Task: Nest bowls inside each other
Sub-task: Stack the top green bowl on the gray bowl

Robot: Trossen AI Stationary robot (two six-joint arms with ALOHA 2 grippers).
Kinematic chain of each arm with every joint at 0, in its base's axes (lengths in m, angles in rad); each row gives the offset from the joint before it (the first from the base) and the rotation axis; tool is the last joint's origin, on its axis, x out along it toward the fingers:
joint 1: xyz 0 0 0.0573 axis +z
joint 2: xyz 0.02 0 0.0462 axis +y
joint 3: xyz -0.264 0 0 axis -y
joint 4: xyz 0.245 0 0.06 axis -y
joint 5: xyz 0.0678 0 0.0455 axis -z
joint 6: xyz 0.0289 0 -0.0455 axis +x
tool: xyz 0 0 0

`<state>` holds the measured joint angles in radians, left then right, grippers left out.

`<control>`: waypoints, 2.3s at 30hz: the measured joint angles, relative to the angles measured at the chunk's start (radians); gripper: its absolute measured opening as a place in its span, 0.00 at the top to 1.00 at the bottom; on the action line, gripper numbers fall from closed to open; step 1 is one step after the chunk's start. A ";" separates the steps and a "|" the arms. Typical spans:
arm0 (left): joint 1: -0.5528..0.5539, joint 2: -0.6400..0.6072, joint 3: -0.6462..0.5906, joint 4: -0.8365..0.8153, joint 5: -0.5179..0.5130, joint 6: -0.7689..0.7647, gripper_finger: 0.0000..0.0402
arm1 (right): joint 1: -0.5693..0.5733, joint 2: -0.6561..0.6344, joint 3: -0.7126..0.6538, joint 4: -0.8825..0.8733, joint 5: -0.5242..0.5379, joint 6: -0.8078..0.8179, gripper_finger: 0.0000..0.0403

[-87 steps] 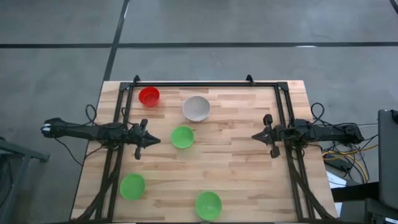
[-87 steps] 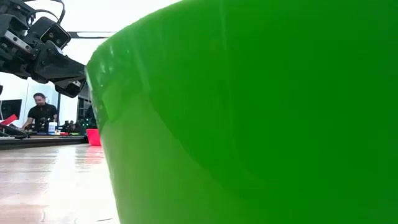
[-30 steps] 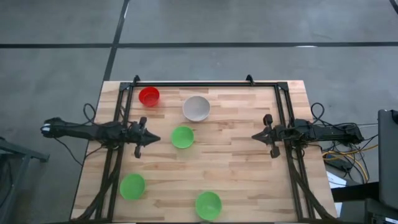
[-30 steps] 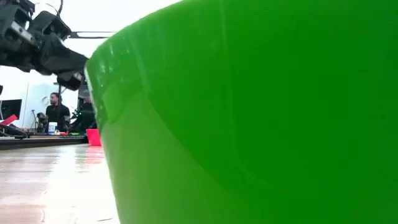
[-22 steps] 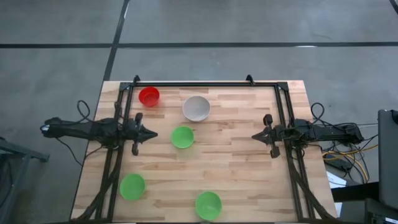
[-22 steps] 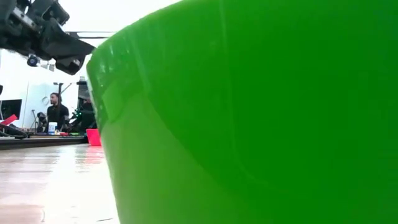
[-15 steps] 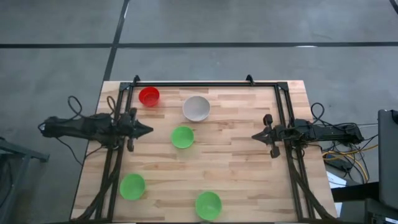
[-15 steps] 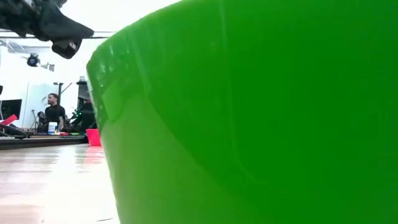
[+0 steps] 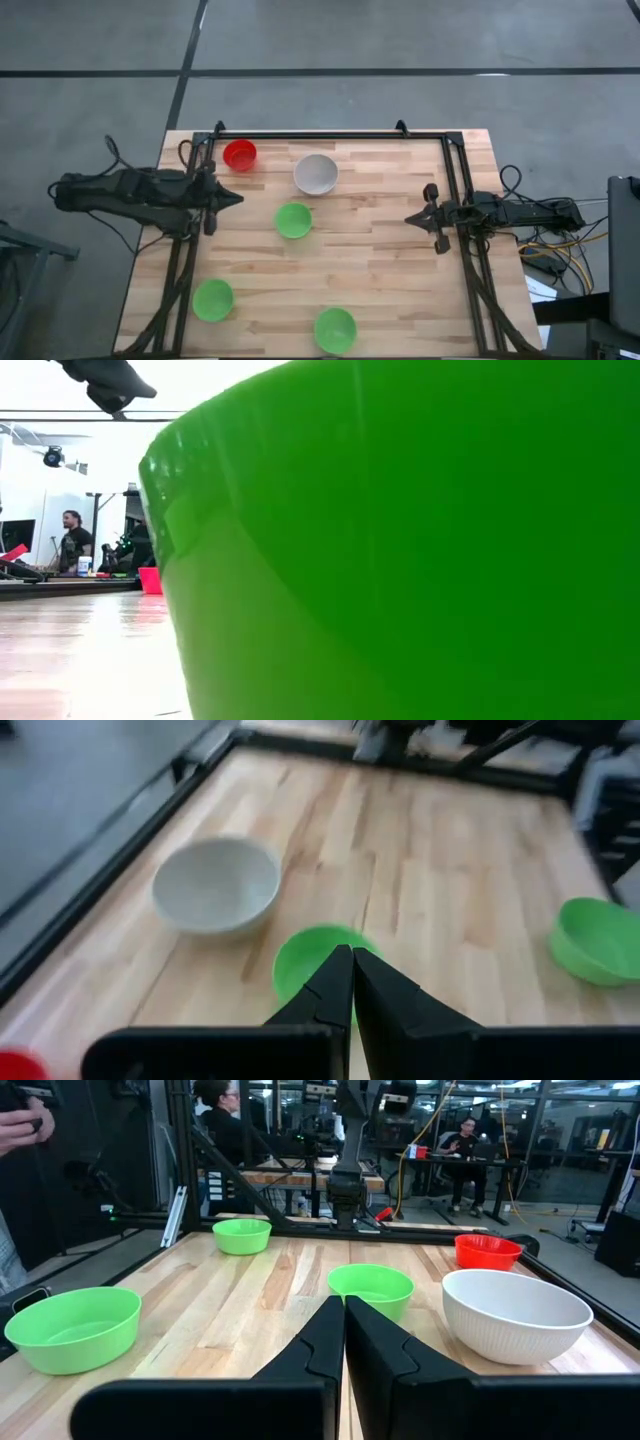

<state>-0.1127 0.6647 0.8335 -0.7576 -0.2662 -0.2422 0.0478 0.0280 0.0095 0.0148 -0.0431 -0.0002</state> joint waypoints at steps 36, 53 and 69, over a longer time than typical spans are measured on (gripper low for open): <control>0.075 0.315 0.078 -0.075 0.203 -0.575 0.96 | 0.000 0.000 0.000 0.000 0.000 0.000 0.98; 0.129 0.436 0.078 -0.019 0.251 -0.768 0.96 | 0.000 0.000 0.000 0.000 0.000 0.000 0.98; 0.207 0.651 0.222 -0.101 0.263 -0.826 0.84 | 0.000 0.000 0.000 0.000 0.000 0.000 0.98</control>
<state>0.0946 1.3160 1.0556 -0.8588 -0.0037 -1.0680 0.0478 0.0277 0.0095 0.0149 -0.0430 -0.0003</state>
